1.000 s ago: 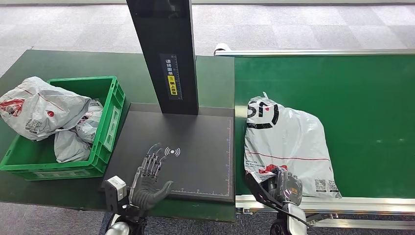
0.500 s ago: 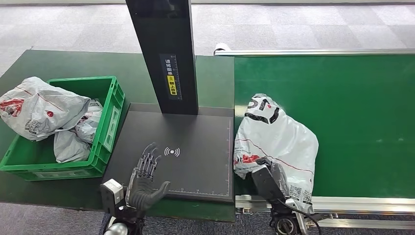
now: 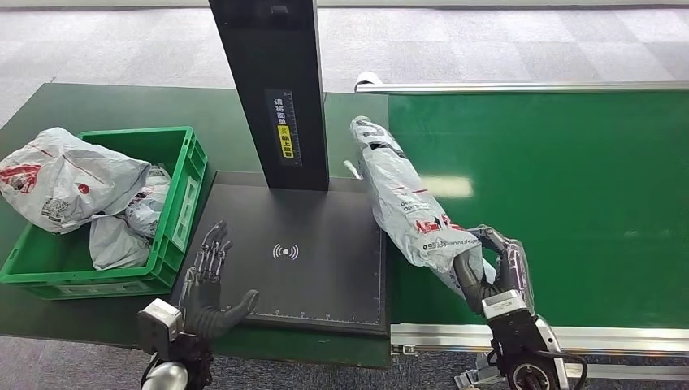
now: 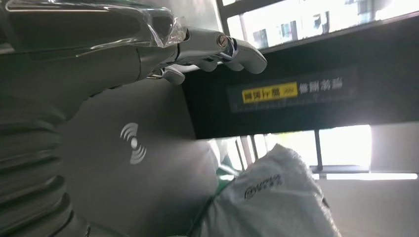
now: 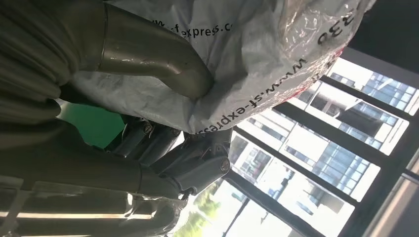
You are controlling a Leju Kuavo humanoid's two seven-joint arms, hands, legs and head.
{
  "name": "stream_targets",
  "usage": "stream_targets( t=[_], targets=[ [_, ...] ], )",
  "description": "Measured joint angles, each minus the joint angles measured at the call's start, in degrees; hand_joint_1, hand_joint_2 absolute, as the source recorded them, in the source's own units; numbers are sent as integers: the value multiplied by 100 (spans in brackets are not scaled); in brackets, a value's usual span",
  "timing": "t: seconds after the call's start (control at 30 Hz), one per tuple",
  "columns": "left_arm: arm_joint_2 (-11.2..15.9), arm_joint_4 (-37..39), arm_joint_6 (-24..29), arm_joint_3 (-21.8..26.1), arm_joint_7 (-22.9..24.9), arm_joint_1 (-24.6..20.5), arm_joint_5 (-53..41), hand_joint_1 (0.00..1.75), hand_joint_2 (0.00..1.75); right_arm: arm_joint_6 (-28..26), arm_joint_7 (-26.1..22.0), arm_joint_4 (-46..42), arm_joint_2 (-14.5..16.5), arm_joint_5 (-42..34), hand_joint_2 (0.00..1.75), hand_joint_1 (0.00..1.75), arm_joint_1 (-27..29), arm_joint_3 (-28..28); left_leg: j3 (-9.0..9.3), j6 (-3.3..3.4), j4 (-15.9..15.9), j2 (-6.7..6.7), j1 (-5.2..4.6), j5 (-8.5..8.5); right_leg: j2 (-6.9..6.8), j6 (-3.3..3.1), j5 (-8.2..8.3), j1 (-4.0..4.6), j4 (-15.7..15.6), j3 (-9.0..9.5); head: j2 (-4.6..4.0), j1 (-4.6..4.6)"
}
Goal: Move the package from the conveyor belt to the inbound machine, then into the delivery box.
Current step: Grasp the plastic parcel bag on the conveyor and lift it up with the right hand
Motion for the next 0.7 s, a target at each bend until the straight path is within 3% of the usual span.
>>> stream_targets(
  t=[0.1,0.23,0.4,0.7],
  targets=[
    [44,-169,5,298,6,-36,-108,0,175,-340,392,-80,-157,1407,175,175,-375,327,-3,-2,-1,6,1,3,3,-3,2,1,3,1,0,1],
    [111,-296,-114,742,98,-190,-182,0,175,-396,1050,291,-163,2930,175,175,-1461,1275,2,-11,-2,15,6,18,10,-14,11,5,7,-2,0,1],
    [210,-342,-220,1148,241,-365,-293,0,175,42,1445,1209,220,3205,175,175,-2792,2724,4,-26,-1,3,21,33,2,-23,16,19,13,-7,0,-1],
    [304,-445,-264,1495,332,-442,-324,0,175,262,1559,1888,516,2893,175,175,-3530,3931,-10,-27,-1,-6,24,32,-8,-23,14,21,14,-14,0,2]
  ],
)
